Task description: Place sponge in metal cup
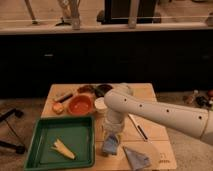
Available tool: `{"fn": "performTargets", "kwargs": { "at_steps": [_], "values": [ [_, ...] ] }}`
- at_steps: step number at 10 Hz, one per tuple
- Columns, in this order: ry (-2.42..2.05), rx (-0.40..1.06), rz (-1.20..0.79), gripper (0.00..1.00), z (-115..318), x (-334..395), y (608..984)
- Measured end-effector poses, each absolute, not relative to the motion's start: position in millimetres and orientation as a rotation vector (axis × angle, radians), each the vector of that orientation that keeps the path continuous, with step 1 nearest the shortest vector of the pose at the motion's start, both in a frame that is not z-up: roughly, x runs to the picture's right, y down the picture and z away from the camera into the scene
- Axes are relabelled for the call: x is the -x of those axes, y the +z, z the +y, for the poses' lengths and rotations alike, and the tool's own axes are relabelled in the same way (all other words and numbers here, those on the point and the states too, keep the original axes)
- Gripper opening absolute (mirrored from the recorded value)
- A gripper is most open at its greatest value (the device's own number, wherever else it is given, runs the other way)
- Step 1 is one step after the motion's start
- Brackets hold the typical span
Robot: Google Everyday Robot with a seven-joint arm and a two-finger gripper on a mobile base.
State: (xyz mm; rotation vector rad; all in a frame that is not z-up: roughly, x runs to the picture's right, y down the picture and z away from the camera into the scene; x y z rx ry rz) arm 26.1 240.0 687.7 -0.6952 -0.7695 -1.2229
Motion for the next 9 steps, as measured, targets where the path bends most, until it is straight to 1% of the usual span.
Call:
{"fn": "performTargets", "kwargs": {
  "at_steps": [5,6,9],
  "values": [
    [-1.213,0.699,-0.771,0.74,243.6,-32.0,686.0],
    [-1.213,0.699,-0.770,0.79,243.7,-32.5,685.9],
    [-1.219,0.684,-0.765,0.80,239.7,-31.1,684.7]
  ]
}}
